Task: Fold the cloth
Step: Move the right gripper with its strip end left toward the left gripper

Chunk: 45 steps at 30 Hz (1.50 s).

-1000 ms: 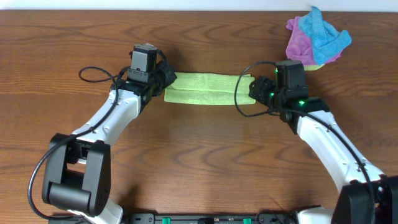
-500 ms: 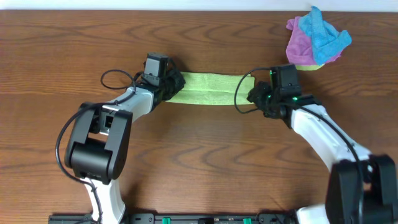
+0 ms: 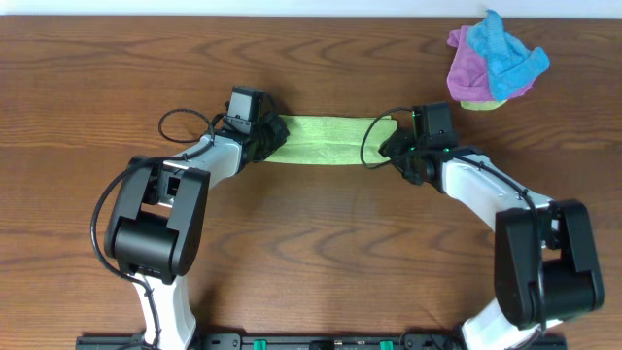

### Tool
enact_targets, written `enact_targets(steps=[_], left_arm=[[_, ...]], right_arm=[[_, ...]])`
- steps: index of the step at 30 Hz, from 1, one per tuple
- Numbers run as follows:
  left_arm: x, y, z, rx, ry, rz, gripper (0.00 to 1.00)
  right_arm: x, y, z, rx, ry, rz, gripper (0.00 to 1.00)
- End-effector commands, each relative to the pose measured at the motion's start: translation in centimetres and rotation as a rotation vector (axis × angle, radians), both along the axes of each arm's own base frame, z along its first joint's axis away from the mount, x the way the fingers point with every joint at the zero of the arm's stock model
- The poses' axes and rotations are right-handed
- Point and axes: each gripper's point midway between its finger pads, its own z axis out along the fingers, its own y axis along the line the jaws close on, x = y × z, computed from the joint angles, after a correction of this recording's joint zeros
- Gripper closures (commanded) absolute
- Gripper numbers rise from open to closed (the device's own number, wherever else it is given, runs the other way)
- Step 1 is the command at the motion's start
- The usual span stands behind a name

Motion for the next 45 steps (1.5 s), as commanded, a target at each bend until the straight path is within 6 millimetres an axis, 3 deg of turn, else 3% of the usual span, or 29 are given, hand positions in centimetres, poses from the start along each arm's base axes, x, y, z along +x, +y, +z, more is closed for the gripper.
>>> enact_targets(steps=[1,10,21,24,30,45], left_arm=[[-0.2,0.8,-1.4,0.057,0.020,0.005,0.94],[-0.2,0.9,-1.4,0.065,0.015,0.007,0.94],[0.0,1.2,-1.5,0.102,-0.007,-0.018,0.94],[0.0,1.2,-1.5,0.103,-0.009,-0.021,0.94],[0.0,1.2,-1.5,0.123,-0.025,-0.054,0.94],[0.0,1.2,-1.5,0.122,-0.025,-0.053,0.94]], right_arm=[[0.5,0.0,-1.0,0.021,0.019,-0.043,0.41],[1.3,1.0,-3.3,0.056,0.018,-0.048,0.44],[3.7,1.7,-2.0,0.049,-0.108,-0.002,0.98],[4.2,2.1,-1.5,0.059,-0.142,0.022,0.99],[4.9,4.8,0.7,0.106,-0.231,0.118,0.99],[3.9,12.3,7.6,0.146,-0.395,0.275,0.99]])
